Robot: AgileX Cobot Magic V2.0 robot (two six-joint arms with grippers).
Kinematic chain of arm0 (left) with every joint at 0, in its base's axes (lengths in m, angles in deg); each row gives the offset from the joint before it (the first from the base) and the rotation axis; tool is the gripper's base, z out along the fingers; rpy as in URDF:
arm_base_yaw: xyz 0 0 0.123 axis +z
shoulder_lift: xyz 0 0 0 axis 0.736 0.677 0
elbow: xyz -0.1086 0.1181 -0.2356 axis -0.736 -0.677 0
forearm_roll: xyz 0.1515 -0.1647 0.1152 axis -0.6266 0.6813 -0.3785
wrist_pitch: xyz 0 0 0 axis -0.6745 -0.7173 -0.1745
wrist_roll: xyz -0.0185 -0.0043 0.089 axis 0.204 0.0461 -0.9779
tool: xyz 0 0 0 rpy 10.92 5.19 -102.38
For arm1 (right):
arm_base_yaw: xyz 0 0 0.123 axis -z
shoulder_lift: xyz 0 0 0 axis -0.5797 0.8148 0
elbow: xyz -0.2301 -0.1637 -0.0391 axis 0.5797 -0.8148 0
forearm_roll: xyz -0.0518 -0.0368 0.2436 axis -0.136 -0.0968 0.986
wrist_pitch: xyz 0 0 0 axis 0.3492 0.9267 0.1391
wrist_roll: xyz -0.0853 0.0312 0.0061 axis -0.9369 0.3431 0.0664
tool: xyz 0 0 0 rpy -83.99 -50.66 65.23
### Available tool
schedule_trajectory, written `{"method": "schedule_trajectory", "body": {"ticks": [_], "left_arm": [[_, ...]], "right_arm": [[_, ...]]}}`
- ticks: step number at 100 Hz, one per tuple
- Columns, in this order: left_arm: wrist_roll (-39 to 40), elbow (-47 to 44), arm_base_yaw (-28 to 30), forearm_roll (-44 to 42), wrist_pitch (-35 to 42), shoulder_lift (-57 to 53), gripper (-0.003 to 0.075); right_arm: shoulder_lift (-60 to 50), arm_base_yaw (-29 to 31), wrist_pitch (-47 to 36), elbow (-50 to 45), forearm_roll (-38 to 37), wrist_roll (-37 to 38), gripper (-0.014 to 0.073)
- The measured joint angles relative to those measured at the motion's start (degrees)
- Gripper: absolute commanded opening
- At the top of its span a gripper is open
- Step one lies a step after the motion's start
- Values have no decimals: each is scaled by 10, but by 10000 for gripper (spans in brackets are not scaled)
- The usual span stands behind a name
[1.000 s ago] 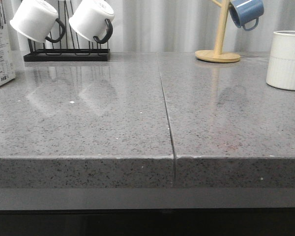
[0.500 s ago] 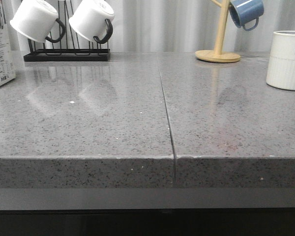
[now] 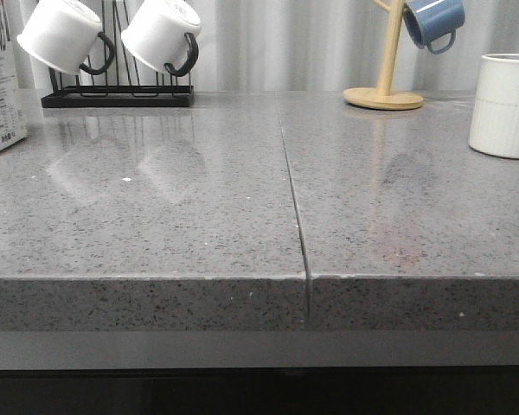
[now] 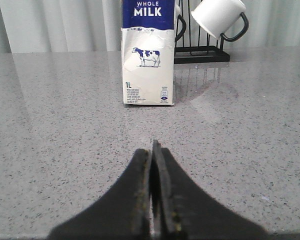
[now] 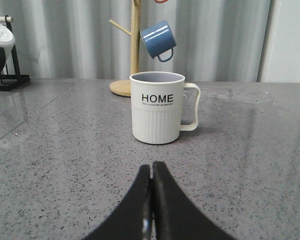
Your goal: Place milk next to cup
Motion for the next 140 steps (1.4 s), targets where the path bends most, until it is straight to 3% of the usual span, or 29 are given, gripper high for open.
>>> {"method": "schedule_trajectory", "body": {"ticks": [27, 66, 73, 78, 87, 94, 117, 140], "left_arm": [[0, 0, 0, 0, 0, 0, -20], [0, 0, 0, 0, 0, 0, -20], [0, 0, 0, 0, 0, 0, -20], [0, 0, 0, 0, 0, 0, -20], [0, 0, 0, 0, 0, 0, -20], [0, 0, 0, 0, 0, 0, -20], [0, 0, 0, 0, 0, 0, -20], [0, 0, 0, 0, 0, 0, -20]], "right_arm": [[11, 0, 98, 105, 0, 0, -16], [122, 0, 59, 117, 0, 0, -11], [151, 0, 55, 117, 0, 0, 20], [173, 0, 47, 117, 0, 0, 94], [216, 0, 13, 117, 0, 0, 271], [253, 0, -21, 117, 0, 0, 360], [402, 6, -149, 117, 1, 0, 360], [571, 64, -315, 138, 24, 0, 360]]}}
